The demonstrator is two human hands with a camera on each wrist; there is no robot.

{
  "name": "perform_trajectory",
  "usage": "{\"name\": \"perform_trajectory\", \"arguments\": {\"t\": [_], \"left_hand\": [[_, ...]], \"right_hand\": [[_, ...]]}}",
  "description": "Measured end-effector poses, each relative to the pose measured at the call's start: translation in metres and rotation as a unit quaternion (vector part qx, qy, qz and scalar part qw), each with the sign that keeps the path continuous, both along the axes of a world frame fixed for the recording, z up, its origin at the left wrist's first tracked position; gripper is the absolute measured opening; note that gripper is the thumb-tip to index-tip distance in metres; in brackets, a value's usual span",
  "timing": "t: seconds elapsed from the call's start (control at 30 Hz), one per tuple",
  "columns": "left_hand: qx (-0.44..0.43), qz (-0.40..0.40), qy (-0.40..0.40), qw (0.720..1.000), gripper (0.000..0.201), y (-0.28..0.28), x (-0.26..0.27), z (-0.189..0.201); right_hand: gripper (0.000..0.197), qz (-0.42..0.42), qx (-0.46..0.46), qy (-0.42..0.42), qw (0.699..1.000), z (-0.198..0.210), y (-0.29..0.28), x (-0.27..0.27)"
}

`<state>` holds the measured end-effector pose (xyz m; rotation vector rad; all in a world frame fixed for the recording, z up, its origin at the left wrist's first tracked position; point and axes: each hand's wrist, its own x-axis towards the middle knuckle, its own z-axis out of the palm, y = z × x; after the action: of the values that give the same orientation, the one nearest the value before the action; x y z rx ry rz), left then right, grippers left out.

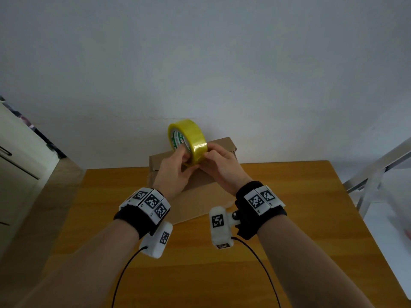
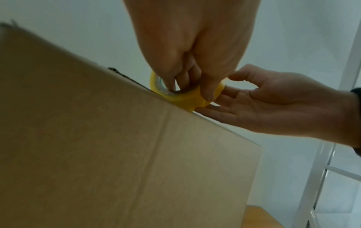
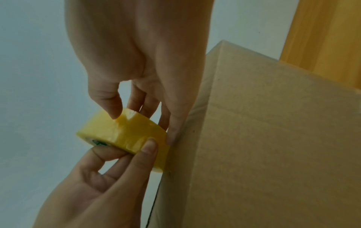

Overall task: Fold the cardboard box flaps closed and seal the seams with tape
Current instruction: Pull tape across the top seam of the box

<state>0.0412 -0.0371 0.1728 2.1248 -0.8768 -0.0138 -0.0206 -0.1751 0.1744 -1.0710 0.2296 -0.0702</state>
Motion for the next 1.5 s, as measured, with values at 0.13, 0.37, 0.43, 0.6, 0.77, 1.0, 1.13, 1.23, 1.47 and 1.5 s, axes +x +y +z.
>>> {"name": "perform_trajectory", "arguments": {"t": [0.13, 0.37, 0.43, 0.6, 0.77, 1.0, 1.13, 1.23, 1.47, 1.5], "left_hand": [[0.014, -0.011, -0.012, 1.0, 0.025, -0.001, -0.002, 0.001], [-0.011, 0.006, 0.005, 1.0, 0.026, -0.002, 0.0, 0.005], [-0.012, 0.007, 0.002, 1.0, 0.026, -0.002, 0.0, 0.005], [0.003, 0.003, -0.027, 1.0, 0.027, -0.003, 0.001, 0.005], [0.027, 0.004, -0.039, 0.999, 0.031, -0.002, 0.003, 0.003], [0.041, 0.001, -0.038, 0.998, 0.033, 0.001, 0.006, 0.002], [0.071, -0.021, -0.07, 0.995, 0.03, 0.001, 0.005, 0.004], [0.061, -0.02, -0.07, 0.996, 0.029, 0.002, 0.008, 0.005], [0.041, -0.014, -0.055, 0.998, 0.028, 0.001, 0.006, 0.007], [0.04, -0.012, -0.054, 0.998, 0.027, 0.001, 0.006, 0.007]], "right_hand": [[0.033, -0.019, -0.013, 0.014, 1.0, -0.004, -0.002, -0.002], [0.041, 0.017, 0.067, 0.014, 0.998, -0.002, -0.008, 0.004], [0.039, 0.008, 0.075, 0.019, 0.997, -0.003, -0.008, 0.005], [0.036, -0.013, 0.11, 0.033, 0.993, -0.002, -0.008, 0.007], [0.034, -0.002, 0.112, 0.034, 0.993, 0.0, -0.009, 0.009], [0.032, 0.022, 0.091, 0.022, 0.995, 0.003, -0.009, 0.01], [0.041, -0.016, 0.062, 0.043, 0.997, -0.004, -0.007, 0.01], [0.039, 0.033, 0.119, 0.007, 0.992, -0.007, -0.008, 0.008], [0.042, 0.044, 0.151, -0.016, 0.987, -0.004, -0.008, 0.004], [0.042, 0.049, 0.156, -0.018, 0.986, -0.004, -0.008, 0.004]]}}
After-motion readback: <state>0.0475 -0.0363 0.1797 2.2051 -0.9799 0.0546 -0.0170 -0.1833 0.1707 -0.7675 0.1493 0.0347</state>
